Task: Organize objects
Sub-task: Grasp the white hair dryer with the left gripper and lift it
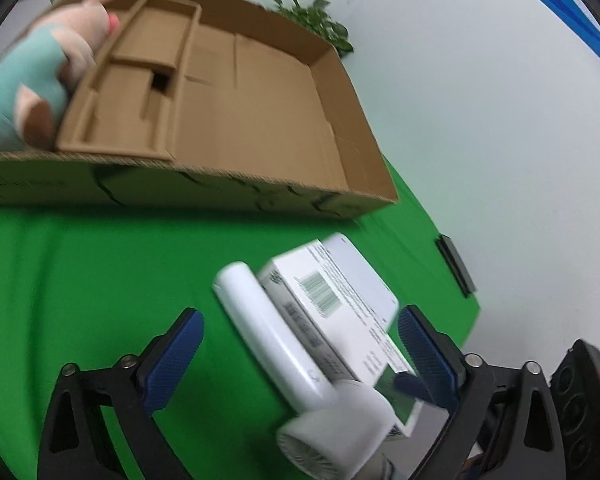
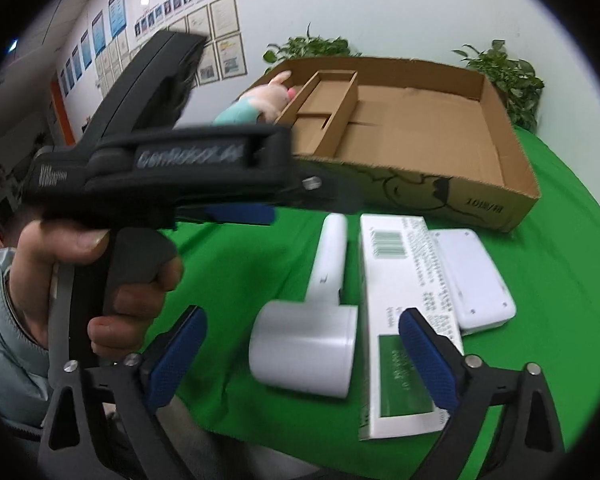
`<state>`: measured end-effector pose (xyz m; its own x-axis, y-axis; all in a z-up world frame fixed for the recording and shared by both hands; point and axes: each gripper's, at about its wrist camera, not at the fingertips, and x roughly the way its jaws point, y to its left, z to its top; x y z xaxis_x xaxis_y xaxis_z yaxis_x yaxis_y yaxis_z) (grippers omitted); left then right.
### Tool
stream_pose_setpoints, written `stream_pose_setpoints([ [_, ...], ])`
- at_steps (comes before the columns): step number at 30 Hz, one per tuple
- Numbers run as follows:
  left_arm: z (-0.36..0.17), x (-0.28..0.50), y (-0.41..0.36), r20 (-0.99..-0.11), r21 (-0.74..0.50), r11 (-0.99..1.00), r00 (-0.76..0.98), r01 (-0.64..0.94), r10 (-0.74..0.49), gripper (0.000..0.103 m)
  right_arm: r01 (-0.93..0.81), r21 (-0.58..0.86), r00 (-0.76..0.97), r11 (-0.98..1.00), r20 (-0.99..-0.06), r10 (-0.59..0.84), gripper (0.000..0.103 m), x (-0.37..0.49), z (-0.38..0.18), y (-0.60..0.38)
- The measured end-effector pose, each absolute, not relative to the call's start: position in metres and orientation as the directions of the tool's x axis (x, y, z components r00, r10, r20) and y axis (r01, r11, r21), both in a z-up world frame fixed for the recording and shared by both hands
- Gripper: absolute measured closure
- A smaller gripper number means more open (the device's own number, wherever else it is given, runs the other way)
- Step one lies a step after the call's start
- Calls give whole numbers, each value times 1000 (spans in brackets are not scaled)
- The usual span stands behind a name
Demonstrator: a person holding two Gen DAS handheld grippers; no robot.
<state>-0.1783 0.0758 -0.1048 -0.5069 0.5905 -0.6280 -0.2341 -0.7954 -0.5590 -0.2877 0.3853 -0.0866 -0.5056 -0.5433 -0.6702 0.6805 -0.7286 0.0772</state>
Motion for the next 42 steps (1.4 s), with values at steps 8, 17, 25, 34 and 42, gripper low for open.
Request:
stream_pose_setpoints([
  [8, -125, -188, 83, -617, -648, -729, -409, -221, 672, 25, 669, 48, -501, -741, -707, -499, 44, -287, -97, 377],
  [17, -128, -189, 78, -665, -610, -765, -391, -208, 637, 40, 654, 125, -466, -746, -711, -527, 44, -293, -95, 375],
  [25, -135, -191, 78, -688, -617, -765, -344, -185, 639, 45, 663, 123, -459, -739, -712, -531, 44, -292, -96, 372],
  [34, -135, -187, 66, -712, -595, -789, -356, -151, 605, 66, 649, 83, -496, -757, -708, -503, 44, -283, -95, 365],
  [42, -124, -186, 60, -701, -593, -792, -392, -144, 596, 70, 648, 97, -497, -756, -697, -516, 44, -284, -94, 359],
])
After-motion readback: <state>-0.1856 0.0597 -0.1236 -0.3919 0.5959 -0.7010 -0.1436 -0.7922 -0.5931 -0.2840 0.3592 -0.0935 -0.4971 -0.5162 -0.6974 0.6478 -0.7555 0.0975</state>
